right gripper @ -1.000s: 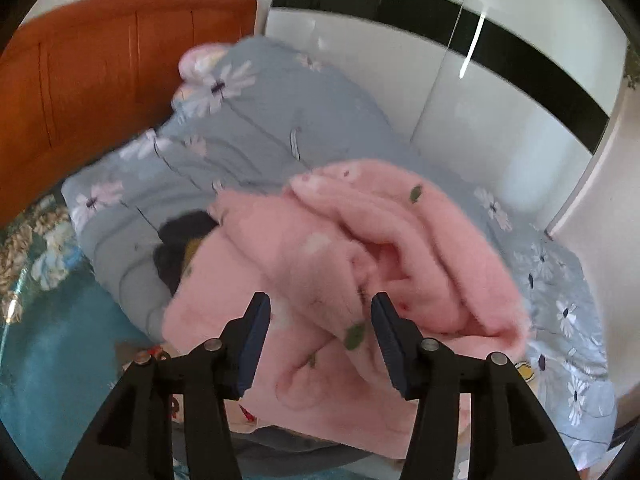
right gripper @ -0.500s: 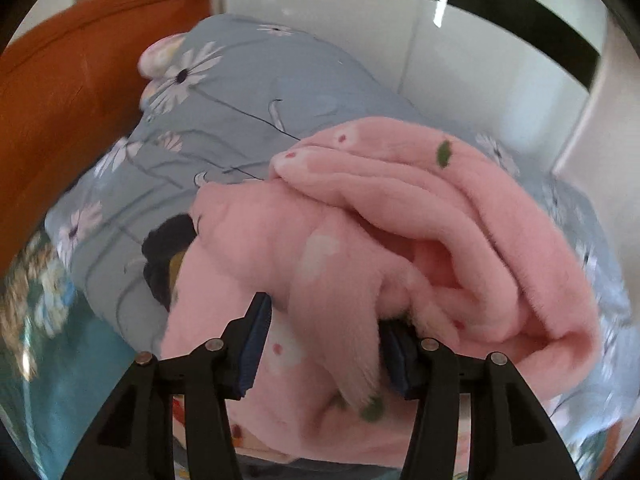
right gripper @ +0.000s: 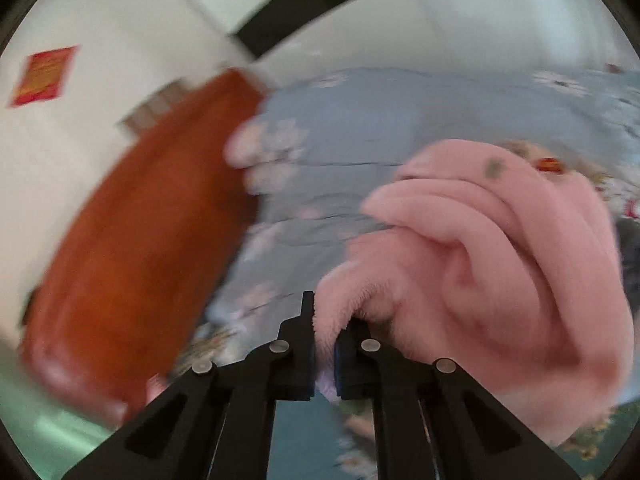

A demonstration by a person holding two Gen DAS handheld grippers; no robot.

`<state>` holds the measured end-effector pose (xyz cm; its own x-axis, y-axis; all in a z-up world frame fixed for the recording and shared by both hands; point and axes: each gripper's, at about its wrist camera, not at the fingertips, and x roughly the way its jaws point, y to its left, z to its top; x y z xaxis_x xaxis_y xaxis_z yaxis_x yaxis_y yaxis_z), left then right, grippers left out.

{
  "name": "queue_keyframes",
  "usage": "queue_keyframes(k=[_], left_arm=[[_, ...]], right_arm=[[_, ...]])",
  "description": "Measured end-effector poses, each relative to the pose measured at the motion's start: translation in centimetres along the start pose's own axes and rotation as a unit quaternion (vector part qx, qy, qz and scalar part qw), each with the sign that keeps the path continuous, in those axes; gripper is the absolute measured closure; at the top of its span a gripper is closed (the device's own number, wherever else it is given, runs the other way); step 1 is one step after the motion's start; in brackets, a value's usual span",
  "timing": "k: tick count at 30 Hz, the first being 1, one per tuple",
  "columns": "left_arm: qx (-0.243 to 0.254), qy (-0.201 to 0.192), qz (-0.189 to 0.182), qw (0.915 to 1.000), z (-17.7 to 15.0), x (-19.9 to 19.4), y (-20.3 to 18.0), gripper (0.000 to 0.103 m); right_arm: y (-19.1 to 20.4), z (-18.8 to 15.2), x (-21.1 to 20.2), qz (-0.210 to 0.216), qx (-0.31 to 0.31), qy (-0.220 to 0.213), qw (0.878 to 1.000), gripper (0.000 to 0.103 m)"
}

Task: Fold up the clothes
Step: 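Pull the pink garment off the pile and drop it onto the blanket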

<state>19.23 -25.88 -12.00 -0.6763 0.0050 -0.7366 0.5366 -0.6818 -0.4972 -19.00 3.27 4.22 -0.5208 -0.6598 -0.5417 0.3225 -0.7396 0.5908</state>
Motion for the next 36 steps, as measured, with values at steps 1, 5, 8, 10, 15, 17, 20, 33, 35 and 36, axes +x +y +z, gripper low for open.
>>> queue_keyframes(k=[1, 5, 8, 10, 15, 17, 20, 33, 35, 36], left_arm=[[-0.003, -0.005, 0.0, 1.0, 0.1, -0.5, 0.3, 0.001], [-0.025, -0.027, -0.001, 0.9993, 0.5, -2.8, 1.7, 0.001], [-0.037, -0.053, -0.001, 0.9979, 1.0, -4.8, 2.8, 0.001], [-0.047, -0.074, 0.003, 0.9961, 1.5, -6.3, 3.7, 0.001], [-0.077, -0.1, 0.023, 0.9917, 1.5, -8.8, 6.8, 0.001], [-0.087, -0.102, 0.032, 0.9905, 1.1, -9.2, 7.9, 0.001], [-0.094, -0.088, 0.042, 0.9907, 0.4, -8.8, 9.3, 0.001], [-0.061, 0.051, 0.032, 0.9963, -3.5, -0.6, 6.3, 0.001], [-0.057, 0.069, 0.039, 0.9952, -4.1, 0.4, 6.0, 0.001], [-0.059, 0.078, 0.04, 0.9944, -4.4, 0.8, 6.0, 0.001]], right_arm=[[1.4, -1.0, -0.3, 0.03, -0.007, 0.005, 1.0, 0.096], [9.1, -5.5, -2.2, 0.144, -0.057, 0.028, 0.988, 0.096], [15.3, -9.4, -4.2, 0.219, -0.123, 0.046, 0.967, 0.097], [18.3, -12.0, -4.5, 0.235, -0.169, 0.053, 0.956, 0.097], [18.8, -18.5, -0.7, 0.178, -0.197, 0.112, 0.958, 0.097], [16.4, -20.3, 1.4, 0.145, -0.17, 0.141, 0.965, 0.097], [12.0, -21.8, 2.2, 0.112, -0.128, 0.151, 0.974, 0.097], [-8.2, -25.9, -8.6, -0.07, -0.076, 0.175, 0.979, 0.097], [-12.1, -28.2, -9.0, -0.099, -0.028, 0.194, 0.975, 0.097], [-13.2, -29.1, -9.3, -0.104, -0.015, 0.202, 0.974, 0.097]])
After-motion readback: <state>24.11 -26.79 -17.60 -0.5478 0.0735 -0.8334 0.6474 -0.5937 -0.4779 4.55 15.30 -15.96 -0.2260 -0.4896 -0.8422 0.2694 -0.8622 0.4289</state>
